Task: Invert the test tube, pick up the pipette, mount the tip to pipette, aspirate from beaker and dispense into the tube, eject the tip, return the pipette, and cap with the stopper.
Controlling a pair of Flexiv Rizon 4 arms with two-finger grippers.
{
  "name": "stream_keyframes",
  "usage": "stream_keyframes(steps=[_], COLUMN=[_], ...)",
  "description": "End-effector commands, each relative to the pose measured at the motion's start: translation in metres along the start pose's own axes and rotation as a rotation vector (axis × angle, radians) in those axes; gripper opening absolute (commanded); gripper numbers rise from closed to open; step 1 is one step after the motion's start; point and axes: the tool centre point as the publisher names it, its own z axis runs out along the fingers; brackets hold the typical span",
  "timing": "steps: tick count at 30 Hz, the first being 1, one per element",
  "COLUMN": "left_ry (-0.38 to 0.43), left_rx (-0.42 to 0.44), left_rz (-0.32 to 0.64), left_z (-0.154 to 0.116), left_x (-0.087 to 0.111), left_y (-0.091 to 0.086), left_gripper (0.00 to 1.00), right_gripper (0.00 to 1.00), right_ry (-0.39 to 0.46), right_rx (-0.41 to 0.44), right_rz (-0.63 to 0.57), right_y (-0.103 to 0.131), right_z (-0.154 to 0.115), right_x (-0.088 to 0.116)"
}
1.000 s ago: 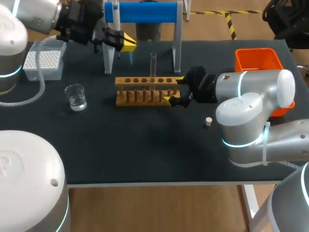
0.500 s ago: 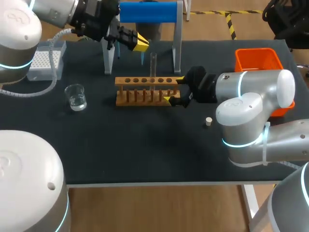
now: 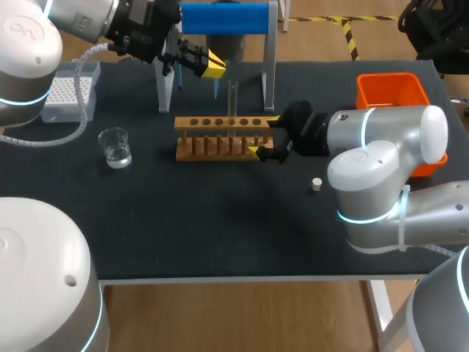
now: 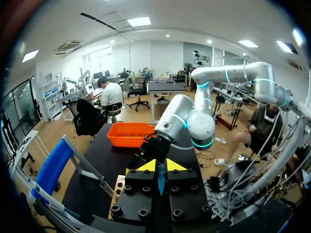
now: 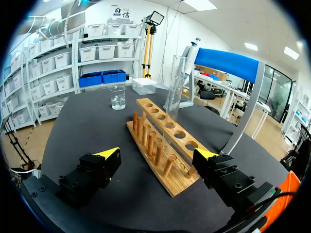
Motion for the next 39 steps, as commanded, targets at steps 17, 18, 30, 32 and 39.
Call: stream_keyframes(steps=[17,18,30,32,39], left_ry=[0.002,0.002,0.002,0.002,0.0], left_rx=[-0.002,-0.002,-0.002,-0.002,0.008], left_rz=[-0.001,-0.001,-0.001,-0.001,0.005], left_z=[-0.001,-0.001,-0.001,-0.001,0.006], left_x=[0.0,0.0,0.0,0.0,0.005], left_y=[0.0,0.0,0.0,0.0,-0.003], left_gripper=[0.0,0.0,0.0,0.0,0.0], right_gripper=[1.0,1.0,1.0,1.0,1.0], right_ry=[0.116,0.121,0.261,0.276,0.302], right_rx=[-0.184,-0.196,-0.335,-0.353,-0.401], right_rz=[-0.106,-0.116,-0.103,-0.104,-0.106], right_y=[0.045,0.047,0.081,0.087,0.101], right_z=[-0.056,-0.058,-0.072,-0.073,-0.077], right_x=[0.031,0.033,0.052,0.056,0.064])
